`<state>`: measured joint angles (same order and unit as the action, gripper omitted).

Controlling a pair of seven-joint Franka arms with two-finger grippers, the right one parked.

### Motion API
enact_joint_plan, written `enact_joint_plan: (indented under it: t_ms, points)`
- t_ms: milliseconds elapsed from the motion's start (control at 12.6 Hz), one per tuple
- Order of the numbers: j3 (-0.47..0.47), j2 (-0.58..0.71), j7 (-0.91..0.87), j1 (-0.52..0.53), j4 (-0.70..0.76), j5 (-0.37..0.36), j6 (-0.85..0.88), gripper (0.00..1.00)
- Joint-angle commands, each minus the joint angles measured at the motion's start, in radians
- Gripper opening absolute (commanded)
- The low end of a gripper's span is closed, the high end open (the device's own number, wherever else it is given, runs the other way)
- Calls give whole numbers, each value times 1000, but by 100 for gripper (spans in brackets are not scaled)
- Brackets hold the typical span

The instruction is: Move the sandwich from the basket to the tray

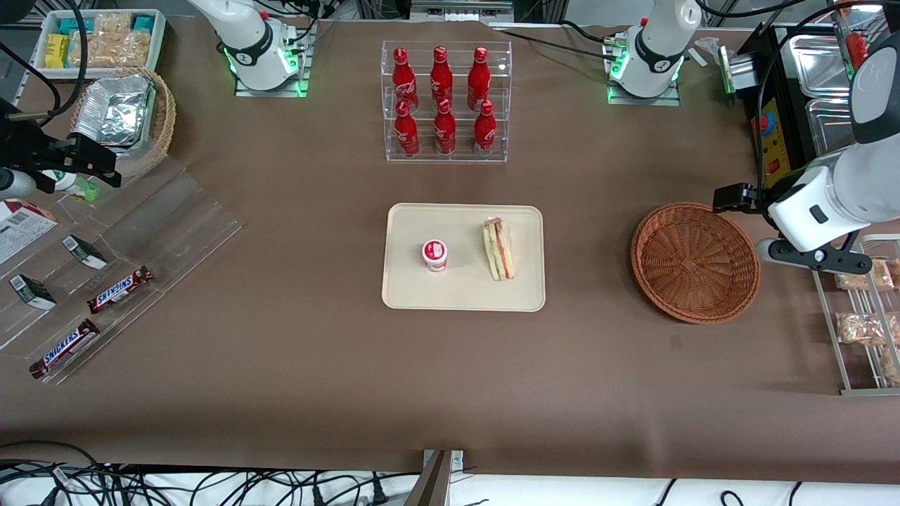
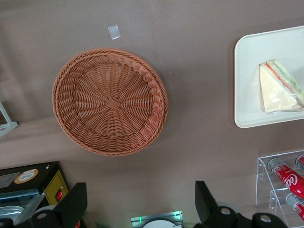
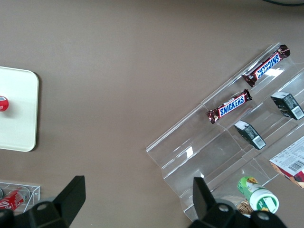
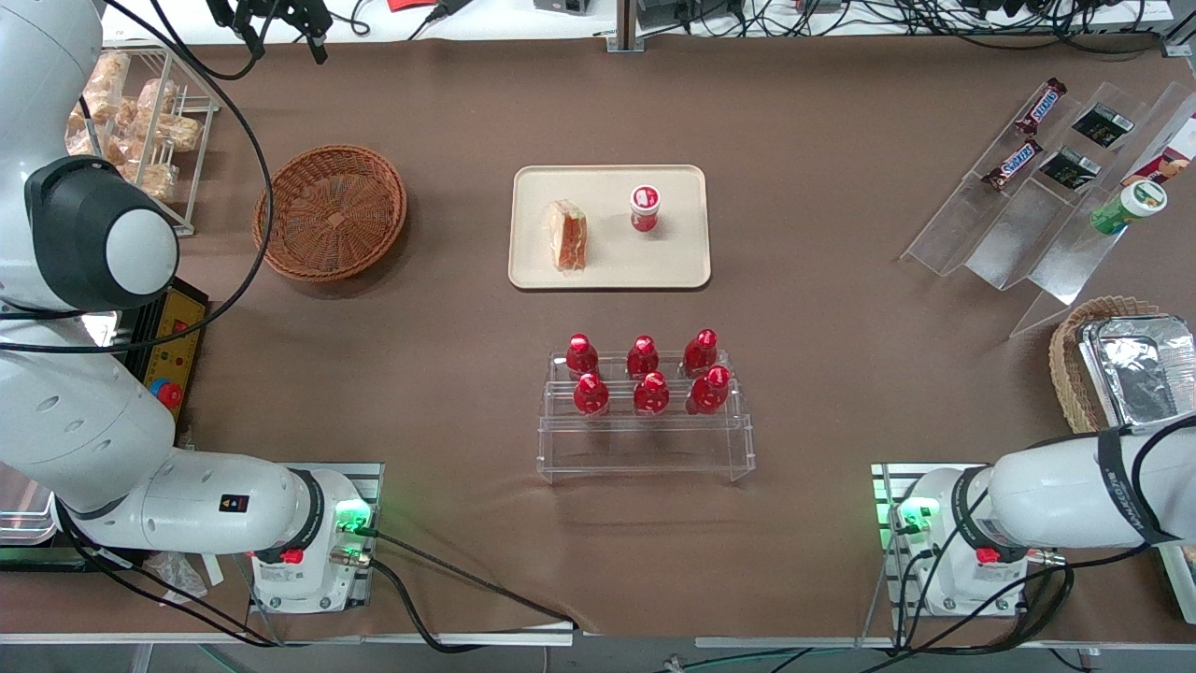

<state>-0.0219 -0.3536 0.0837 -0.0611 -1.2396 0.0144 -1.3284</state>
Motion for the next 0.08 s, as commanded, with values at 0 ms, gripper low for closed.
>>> enact_joint_plan:
  t_ms: [0]
  points:
    - [16, 5, 28, -19, -8, 21, -15, 100]
